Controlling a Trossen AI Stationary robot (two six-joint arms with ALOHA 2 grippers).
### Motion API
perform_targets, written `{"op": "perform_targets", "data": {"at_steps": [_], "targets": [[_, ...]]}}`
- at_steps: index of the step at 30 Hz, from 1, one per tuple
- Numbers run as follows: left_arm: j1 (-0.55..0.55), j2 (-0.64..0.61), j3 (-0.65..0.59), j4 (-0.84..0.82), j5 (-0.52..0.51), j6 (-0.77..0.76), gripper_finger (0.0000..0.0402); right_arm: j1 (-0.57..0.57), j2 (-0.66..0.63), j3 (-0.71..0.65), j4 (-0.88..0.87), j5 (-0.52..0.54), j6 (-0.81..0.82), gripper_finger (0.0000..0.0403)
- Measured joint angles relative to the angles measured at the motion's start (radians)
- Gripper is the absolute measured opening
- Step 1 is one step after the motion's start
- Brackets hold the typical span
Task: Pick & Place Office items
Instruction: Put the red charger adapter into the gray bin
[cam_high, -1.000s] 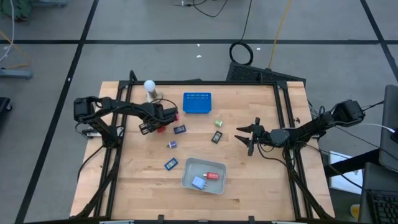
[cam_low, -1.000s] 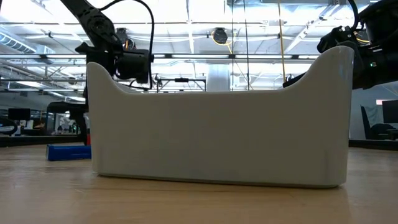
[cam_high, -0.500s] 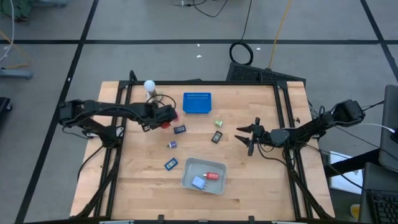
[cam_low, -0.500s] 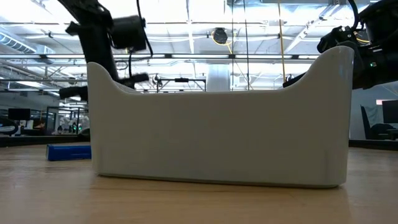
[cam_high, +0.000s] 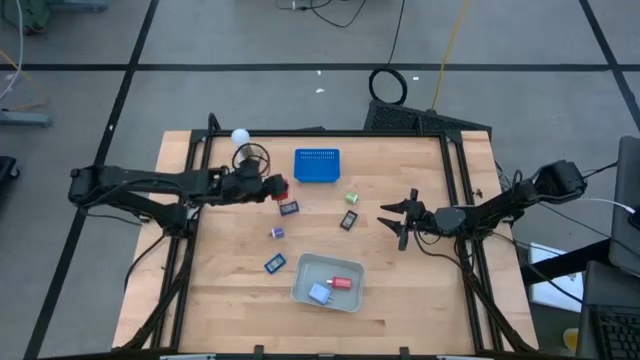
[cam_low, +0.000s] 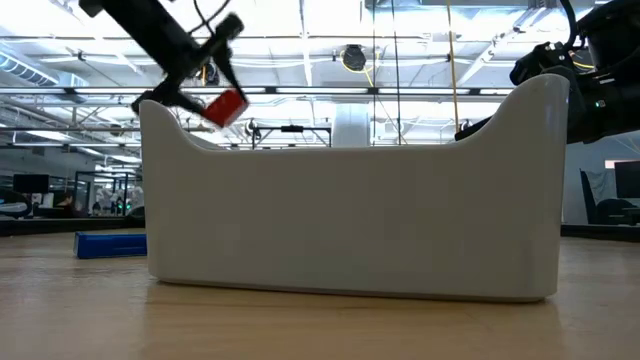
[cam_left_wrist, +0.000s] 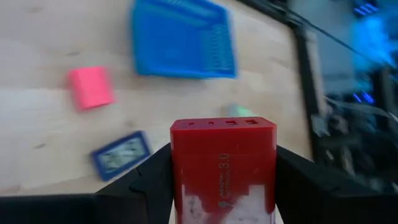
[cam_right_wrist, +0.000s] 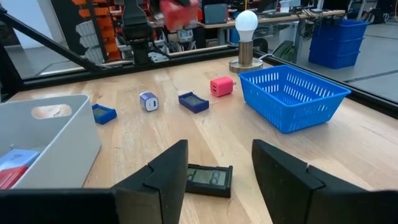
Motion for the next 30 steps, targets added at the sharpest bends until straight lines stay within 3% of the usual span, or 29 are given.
{"op": "perform_targets", "data": {"at_steps": [5,18,30], "targets": [[-0.059,-0.011,0.001,0.112,-0.001,0.197,0.0215,0.000,0.000,0.000,-0.002,0.000,0.000,0.0171],[-0.179,-0.011,0.001,0.336,0.007,0.542,0.0221,0.000,0.000,0.000,0.000,0.000,0.000,0.0171],[-0.288,0.020,0.048,0.354,0.042,0.841,0.0211,0.000,0.000,0.000,0.001,0.000,0.000,0.0171]]}}
